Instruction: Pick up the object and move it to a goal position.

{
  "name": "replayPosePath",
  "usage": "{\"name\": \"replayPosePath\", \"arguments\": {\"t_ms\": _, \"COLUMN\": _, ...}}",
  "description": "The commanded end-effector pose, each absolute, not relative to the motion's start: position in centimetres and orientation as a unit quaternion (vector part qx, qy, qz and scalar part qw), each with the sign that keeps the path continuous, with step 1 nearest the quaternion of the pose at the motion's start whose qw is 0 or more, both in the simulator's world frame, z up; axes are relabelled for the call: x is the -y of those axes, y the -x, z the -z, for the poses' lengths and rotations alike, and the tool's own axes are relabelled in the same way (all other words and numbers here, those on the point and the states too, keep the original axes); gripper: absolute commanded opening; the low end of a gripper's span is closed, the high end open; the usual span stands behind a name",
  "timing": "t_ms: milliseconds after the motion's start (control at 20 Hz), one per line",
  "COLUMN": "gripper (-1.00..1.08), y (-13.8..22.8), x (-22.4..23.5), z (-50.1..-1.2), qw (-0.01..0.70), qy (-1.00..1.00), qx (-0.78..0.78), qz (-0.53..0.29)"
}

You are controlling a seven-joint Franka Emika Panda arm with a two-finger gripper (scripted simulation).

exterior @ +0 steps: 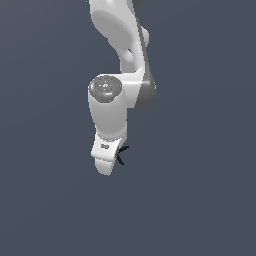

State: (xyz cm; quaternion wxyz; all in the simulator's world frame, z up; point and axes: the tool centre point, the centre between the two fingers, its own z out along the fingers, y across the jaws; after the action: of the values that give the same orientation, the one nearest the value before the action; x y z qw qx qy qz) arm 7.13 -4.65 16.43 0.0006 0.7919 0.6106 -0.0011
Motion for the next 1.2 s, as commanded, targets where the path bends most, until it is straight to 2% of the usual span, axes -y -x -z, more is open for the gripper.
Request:
{"name": "replayPosePath", "arguments": {"t_ms": 0, "gripper": -1.0, "y": -6.6, "x": 4.6, "z": -19.5, "qw": 0.001, "qy": -0.792, "qx": -0.611, "qz": 0.001}}
{"name": "replayPosePath", "arguments": {"t_ms": 800, "gripper": -1.0, "y": -4.0, "x": 4.6, "z": -38.1, "qw": 0.0, "qy": -0.791, "qx": -0.611, "qz": 0.0}}
{"name": "replayPosePath", "arguments": {"t_ms": 1150, "gripper": -1.0, "y": -3.3, "x": 4.7, "z": -44.8, "qw": 0.0, "qy": -0.792, "qx": -0.611, "qz": 0.0}}
